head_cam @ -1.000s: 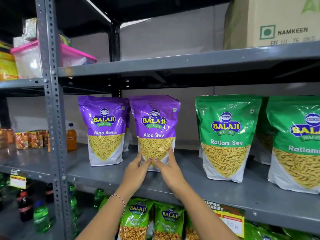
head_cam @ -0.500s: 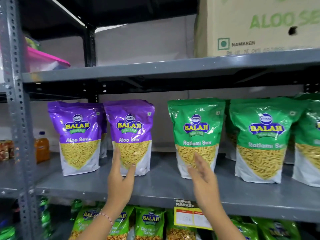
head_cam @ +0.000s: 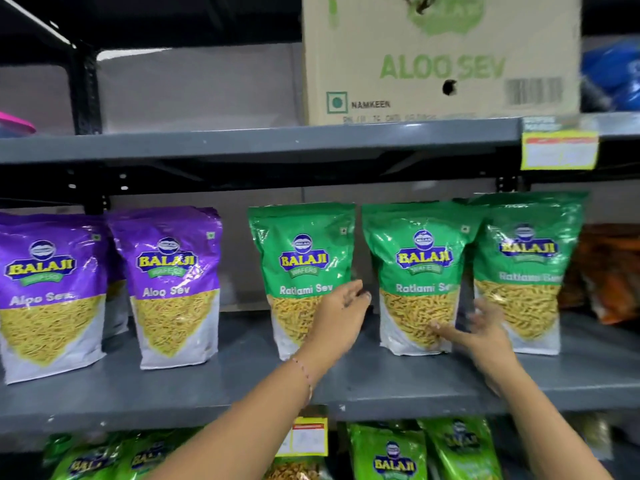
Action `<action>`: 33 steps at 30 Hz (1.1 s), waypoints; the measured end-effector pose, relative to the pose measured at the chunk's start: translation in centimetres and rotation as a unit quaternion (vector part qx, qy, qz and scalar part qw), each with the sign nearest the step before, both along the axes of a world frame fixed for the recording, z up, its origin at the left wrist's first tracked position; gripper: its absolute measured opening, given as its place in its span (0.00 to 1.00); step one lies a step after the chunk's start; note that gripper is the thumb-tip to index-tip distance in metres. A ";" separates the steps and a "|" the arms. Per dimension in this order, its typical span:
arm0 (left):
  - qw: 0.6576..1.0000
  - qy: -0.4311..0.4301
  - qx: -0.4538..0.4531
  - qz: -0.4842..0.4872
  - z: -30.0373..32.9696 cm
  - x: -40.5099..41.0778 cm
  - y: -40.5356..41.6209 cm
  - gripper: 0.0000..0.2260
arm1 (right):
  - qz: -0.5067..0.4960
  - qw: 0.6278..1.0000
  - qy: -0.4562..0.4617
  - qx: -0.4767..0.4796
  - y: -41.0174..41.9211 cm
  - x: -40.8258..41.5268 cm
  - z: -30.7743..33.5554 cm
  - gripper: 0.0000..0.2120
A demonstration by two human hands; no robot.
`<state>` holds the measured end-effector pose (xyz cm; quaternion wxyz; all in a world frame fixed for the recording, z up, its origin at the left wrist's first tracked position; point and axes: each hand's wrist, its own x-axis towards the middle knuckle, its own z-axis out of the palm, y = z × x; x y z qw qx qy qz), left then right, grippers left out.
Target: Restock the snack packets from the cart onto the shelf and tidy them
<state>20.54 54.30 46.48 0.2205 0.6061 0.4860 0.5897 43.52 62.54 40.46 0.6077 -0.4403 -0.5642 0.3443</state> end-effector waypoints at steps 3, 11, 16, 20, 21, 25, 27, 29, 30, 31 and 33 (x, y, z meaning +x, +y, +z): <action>0.999 -0.002 -0.016 0.032 1.8 2.7 2.9 0.18 | 0.074 0.995 -0.052 -0.031 1.4 1.0 0.2 0.42; 0.984 -0.065 0.030 0.164 1.9 5.4 7.0 0.13 | -0.022 0.999 -0.045 0.009 2.0 2.1 -0.3 0.14; 0.976 -0.048 0.015 0.213 2.1 6.0 7.6 0.15 | -0.031 0.989 -0.128 0.065 1.3 1.4 -0.5 0.12; 0.975 -0.092 0.003 0.200 2.2 6.1 7.8 0.18 | -0.025 0.990 -0.129 0.048 1.3 1.4 -0.5 0.14; 0.975 -0.102 0.000 0.197 2.2 6.1 7.8 0.19 | -0.027 0.990 -0.132 0.048 1.3 1.4 -0.5 0.14; 0.978 -0.121 -0.012 0.172 1.7 6.1 7.1 0.13 | -0.034 0.989 -0.135 0.043 1.3 1.4 -0.7 0.13; 0.981 -0.077 0.013 0.178 1.0 6.1 6.3 0.12 | -0.058 0.988 -0.132 0.054 1.0 1.4 -0.7 0.11; 0.978 -0.030 0.062 0.196 -0.5 6.0 4.8 0.14 | -0.110 0.981 -0.130 0.096 0.2 1.6 -0.6 0.09; 0.978 -0.012 0.082 0.193 -1.5 6.0 3.7 0.16 | -0.140 0.975 -0.121 0.126 -0.7 1.5 -0.5 0.09; 0.978 0.003 0.110 0.179 -2.6 5.7 3.2 0.18 | -0.162 0.966 -0.114 0.168 -0.9 1.3 -0.5 0.09; 0.970 0.078 0.144 0.180 -3.9 4.8 1.5 0.23 | -0.176 0.939 -0.165 0.246 -2.4 0.0 0.0 0.12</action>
